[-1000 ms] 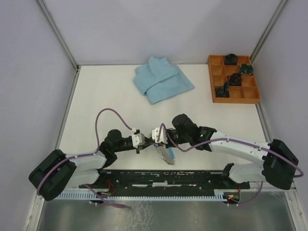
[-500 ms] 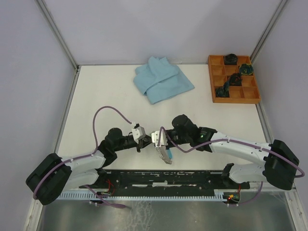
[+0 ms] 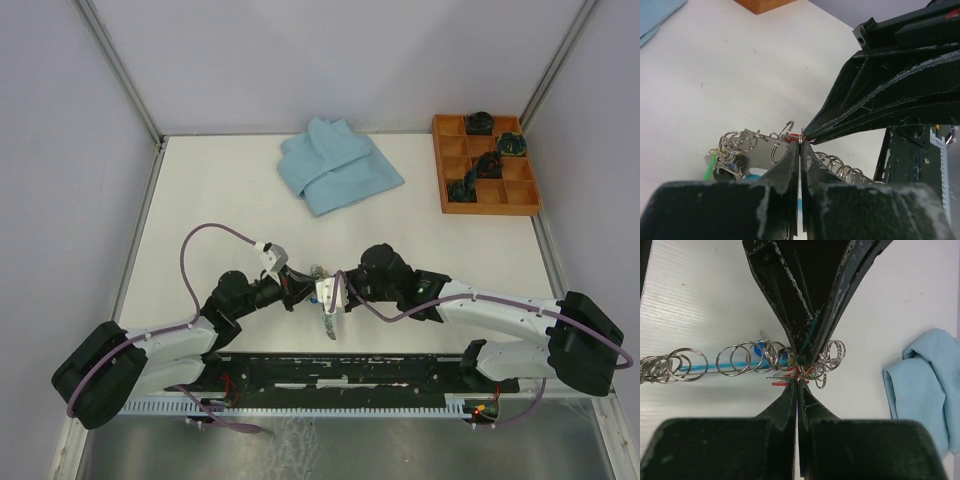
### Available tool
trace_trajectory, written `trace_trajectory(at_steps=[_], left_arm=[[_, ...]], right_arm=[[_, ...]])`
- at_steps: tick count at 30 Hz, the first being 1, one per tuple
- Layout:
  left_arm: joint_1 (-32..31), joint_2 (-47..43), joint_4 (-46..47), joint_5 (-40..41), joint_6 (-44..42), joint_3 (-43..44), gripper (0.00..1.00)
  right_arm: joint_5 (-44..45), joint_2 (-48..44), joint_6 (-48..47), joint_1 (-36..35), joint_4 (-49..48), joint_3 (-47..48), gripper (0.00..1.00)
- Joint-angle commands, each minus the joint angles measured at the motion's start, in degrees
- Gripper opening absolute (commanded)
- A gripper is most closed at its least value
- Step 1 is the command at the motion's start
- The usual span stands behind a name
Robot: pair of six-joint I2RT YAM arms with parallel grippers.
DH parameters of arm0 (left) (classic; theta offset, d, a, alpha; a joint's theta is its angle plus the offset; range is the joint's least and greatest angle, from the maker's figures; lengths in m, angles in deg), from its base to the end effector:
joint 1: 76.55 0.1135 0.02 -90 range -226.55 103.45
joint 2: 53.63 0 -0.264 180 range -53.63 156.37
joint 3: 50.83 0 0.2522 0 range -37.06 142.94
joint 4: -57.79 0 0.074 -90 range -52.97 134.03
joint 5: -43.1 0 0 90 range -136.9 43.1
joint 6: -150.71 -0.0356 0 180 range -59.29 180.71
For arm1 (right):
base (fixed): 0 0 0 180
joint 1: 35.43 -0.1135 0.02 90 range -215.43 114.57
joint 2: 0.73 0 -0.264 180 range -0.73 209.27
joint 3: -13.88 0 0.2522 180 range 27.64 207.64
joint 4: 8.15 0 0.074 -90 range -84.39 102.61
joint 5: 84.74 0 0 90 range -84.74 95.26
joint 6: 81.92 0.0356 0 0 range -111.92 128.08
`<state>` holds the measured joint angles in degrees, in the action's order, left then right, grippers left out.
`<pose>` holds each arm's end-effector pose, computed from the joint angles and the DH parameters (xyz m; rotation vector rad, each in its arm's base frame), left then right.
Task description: Put the keys on the keyring
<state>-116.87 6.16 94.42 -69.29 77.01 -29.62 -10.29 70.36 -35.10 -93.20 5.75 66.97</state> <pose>0.1370 -0.1340 0.1807 0.6643 1.5773 -1.0634 0.1339 0.2303 0.2281 -1.7457 1.2309 0.4387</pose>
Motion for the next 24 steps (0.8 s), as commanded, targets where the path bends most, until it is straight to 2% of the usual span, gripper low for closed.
trace_trajectory(at_steps=[1, 4, 7, 13, 19, 24], left_arm=[[0.1, 2.5, 16.7, 4.2, 7.5, 0.1, 0.03], [0.1, 3.2, 17.1, 4.5, 6.9, -0.5, 0.04], [0.1, 2.0, 15.8, 4.6, 5.0, -1.1, 0.19], [0.1, -2.4, 7.1, 4.9, -0.2, -0.7, 0.34], [0.2, -5.3, 0.6, 0.4, -5.7, 1.1, 0.4], [0.1, -3.2, -1.2, -6.6, -8.3, 3.6, 0.41]], right_arm=[[1.9, -0.1, -0.7, -0.5, -0.6, -0.7, 0.01], [4.1, -0.9, -2.5, -0.5, 1.8, 1.0, 0.01], [5.8, -1.1, -4.8, -0.5, 6.1, 3.6, 0.01], [5.7, -2.2, -6.9, -0.5, 11.6, 7.2, 0.01], [5.7, -2.5, -9.9, -0.5, 16.5, 10.6, 0.01], [4.2, -2.5, -11.1, -0.4, 19.4, 12.8, 0.01]])
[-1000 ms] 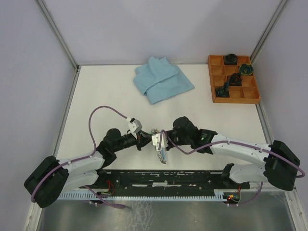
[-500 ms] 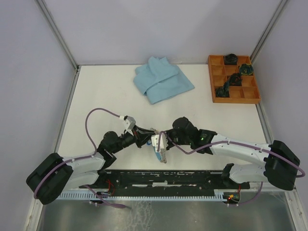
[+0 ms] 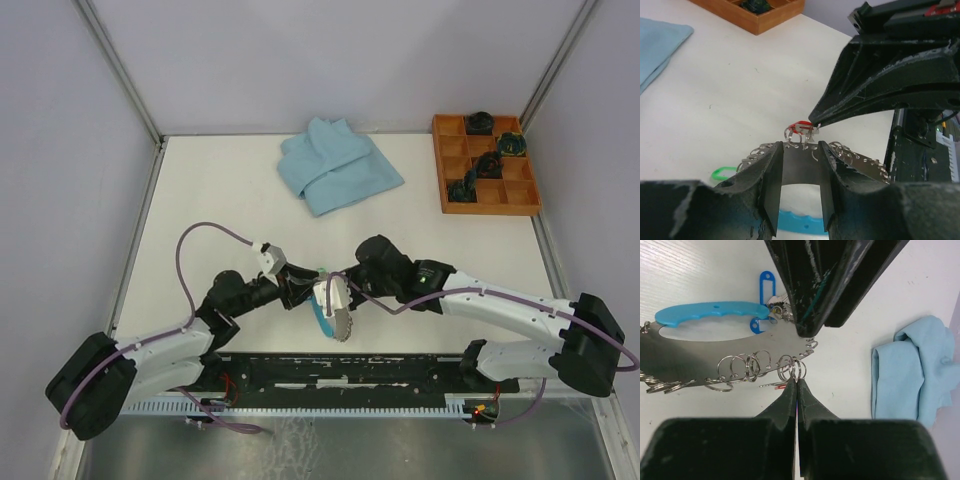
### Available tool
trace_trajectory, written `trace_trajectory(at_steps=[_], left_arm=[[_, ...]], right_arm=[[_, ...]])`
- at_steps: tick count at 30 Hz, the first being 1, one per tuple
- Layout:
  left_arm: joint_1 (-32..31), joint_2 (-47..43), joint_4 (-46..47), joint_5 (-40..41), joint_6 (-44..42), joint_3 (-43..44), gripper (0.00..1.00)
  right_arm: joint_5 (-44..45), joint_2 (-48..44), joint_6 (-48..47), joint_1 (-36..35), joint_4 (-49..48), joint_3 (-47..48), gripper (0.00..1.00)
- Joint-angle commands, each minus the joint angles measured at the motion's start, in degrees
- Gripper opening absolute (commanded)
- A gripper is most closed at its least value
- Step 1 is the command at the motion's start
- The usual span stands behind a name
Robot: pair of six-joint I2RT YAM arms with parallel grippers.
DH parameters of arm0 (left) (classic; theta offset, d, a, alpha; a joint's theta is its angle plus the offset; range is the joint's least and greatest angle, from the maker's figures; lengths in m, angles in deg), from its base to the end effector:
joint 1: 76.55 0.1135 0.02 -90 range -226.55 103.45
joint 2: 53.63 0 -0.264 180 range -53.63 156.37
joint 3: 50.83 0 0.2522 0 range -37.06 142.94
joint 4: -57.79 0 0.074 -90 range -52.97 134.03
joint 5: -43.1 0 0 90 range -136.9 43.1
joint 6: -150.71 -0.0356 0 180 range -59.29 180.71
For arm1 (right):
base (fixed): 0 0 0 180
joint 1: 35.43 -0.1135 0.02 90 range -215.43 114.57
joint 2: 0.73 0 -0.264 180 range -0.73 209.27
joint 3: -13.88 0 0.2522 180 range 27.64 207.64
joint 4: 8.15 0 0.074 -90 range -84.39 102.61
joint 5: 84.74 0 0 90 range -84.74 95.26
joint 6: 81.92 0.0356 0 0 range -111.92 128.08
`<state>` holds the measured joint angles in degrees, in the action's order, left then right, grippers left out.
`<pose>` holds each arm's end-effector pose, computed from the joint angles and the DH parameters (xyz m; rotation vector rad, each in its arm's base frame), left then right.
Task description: Put the keys on the keyring
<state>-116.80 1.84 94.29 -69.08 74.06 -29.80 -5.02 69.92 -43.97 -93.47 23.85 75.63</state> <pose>0.1327 -0.1299 0.1922 0.6879 1.4796 -1.0272 0.1344 0.2274 0.2522 -1.9243 1.2307 0.2595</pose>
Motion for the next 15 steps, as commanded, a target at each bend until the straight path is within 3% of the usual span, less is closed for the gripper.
trace_trajectory(at_steps=[1, 15], left_arm=[[0.1, 2.1, -1.0, -8.4, -5.9, 4.3, 0.41], [0.1, 13.0, 0.1, -18.2, -19.2, 8.7, 0.39]], right_arm=[[-1.2, -2.2, -2.6, -0.2, 1.4, 4.3, 0.01], [-3.5, -2.3, -3.2, -0.2, 2.7, 5.1, 0.01]])
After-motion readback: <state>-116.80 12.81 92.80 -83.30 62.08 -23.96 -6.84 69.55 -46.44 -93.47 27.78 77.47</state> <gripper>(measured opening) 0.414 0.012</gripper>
